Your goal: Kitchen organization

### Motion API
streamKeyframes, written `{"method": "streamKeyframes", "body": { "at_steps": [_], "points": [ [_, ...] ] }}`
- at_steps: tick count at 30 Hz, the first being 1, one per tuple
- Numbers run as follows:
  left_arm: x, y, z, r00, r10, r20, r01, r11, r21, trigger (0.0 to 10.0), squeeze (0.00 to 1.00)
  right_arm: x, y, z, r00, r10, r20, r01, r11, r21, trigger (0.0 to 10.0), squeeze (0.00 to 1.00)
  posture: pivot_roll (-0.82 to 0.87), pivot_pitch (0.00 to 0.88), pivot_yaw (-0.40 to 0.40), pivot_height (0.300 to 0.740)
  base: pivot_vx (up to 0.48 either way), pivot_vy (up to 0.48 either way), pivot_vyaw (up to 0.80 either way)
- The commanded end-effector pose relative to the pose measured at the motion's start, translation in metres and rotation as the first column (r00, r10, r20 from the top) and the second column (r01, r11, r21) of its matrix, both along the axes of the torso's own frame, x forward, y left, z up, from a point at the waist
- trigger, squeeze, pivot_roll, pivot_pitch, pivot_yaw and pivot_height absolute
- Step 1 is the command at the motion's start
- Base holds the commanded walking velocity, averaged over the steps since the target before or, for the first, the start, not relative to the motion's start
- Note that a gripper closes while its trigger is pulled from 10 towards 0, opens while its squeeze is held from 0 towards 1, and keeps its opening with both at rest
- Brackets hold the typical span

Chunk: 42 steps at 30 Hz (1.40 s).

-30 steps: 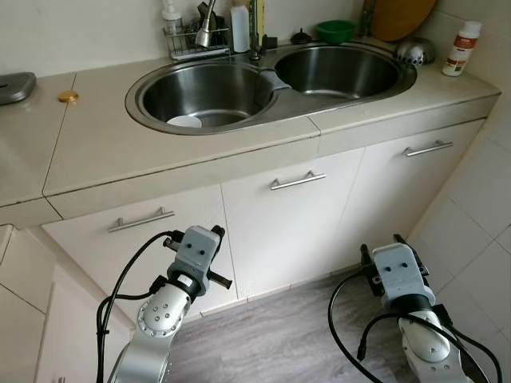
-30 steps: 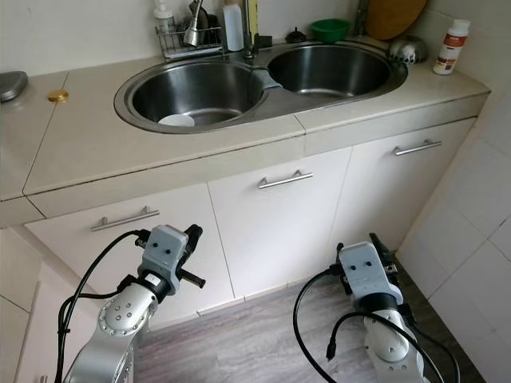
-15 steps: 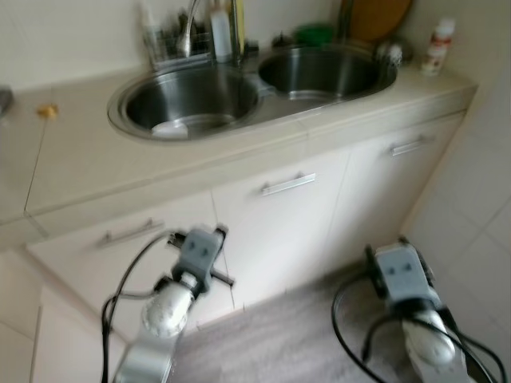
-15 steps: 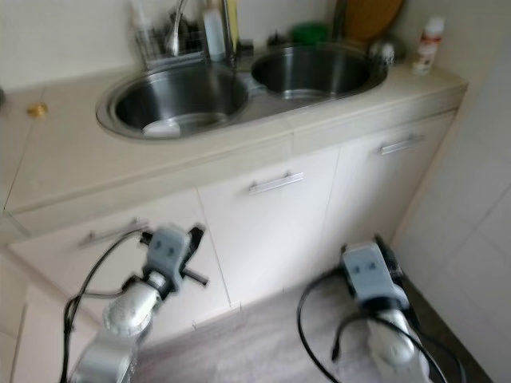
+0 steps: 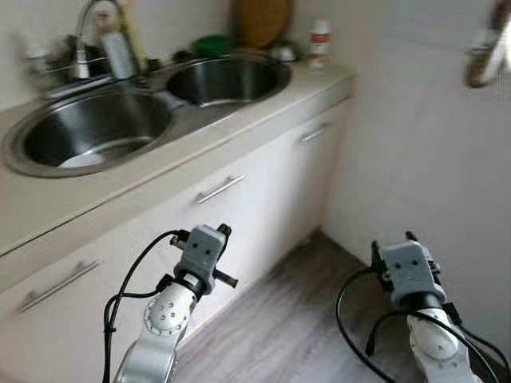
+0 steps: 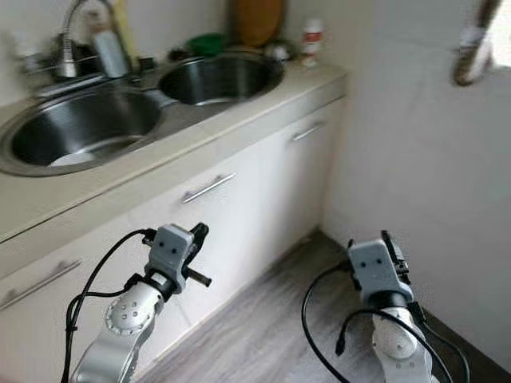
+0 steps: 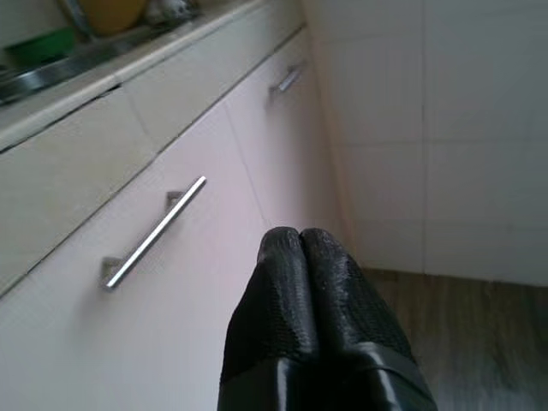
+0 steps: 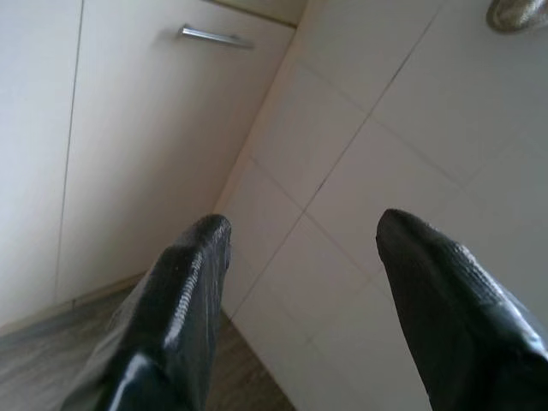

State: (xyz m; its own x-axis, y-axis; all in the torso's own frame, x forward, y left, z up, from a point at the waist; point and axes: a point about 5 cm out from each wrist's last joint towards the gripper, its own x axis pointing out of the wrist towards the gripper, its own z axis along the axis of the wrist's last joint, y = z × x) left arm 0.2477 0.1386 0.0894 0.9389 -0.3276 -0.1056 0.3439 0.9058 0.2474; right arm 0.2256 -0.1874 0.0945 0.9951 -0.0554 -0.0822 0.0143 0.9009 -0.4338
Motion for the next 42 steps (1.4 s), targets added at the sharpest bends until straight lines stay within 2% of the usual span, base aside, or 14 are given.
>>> {"method": "streamKeyframes", "body": {
  "at_steps": [1, 12, 19, 25, 31, 36, 42],
  "points": [
    [0.001, -0.001, 0.003, 1.0, 0.0, 0.009, 0.0, 1.0, -0.012, 10.0, 0.0, 0.001, -0.004, 0.004, 1.0, -0.012, 0.011, 0.012, 1.0, -0.01, 10.0, 0.0, 0.0, 0.0, 0.04, 0.74, 0.0, 0.0, -0.79],
    [0.003, -0.002, 0.006, 1.0, -0.009, 0.021, 0.01, 1.0, -0.017, 10.0, 0.0, 0.004, -0.009, 0.007, 0.998, -0.058, 0.031, 0.059, 0.997, -0.049, 10.0, 0.0, 0.0, 0.0, 0.042, 0.74, 0.0, 0.0, -0.78],
    [0.003, -0.003, 0.007, 1.0, -0.006, 0.024, 0.007, 1.0, -0.019, 10.0, 0.0, 0.005, -0.013, 0.01, 0.995, -0.085, 0.053, 0.091, 0.989, -0.12, 10.0, 0.0, 0.01, 0.0, 0.039, 0.74, 0.0, 0.0, -0.75],
    [0.003, -0.004, 0.008, 1.0, -0.007, 0.023, 0.008, 1.0, -0.026, 10.0, 0.0, 0.006, -0.019, 0.01, 0.992, -0.109, 0.06, 0.118, 0.978, -0.17, 10.0, 0.0, 0.0, 0.0, 0.038, 0.74, 0.0, 0.0, 0.0],
    [0.003, -0.004, 0.008, 1.0, -0.005, 0.024, 0.005, 0.999, -0.033, 10.0, 0.0, 0.007, -0.023, 0.007, 0.988, -0.149, 0.036, 0.153, 0.979, -0.131, 10.0, 0.0, 0.0, 0.0, 0.039, 0.74, 0.0, 0.0, -0.66],
    [0.004, -0.004, 0.009, 1.0, -0.004, 0.027, 0.005, 0.999, -0.04, 10.0, 0.0, 0.008, -0.024, 0.011, 0.988, -0.142, 0.06, 0.151, 0.966, -0.21, 10.0, 0.0, 0.0, 0.0, 0.04, 0.74, 0.0, 0.0, -0.77],
    [0.003, -0.004, 0.009, 1.0, -0.004, 0.026, 0.005, 0.999, -0.042, 10.0, 0.0, 0.01, -0.028, 0.016, 0.988, -0.119, 0.101, 0.148, 0.915, -0.375, 10.0, 0.0, 0.0, 0.0, 0.04, 0.74, 0.0, 0.0, -0.77]
  ]
}}
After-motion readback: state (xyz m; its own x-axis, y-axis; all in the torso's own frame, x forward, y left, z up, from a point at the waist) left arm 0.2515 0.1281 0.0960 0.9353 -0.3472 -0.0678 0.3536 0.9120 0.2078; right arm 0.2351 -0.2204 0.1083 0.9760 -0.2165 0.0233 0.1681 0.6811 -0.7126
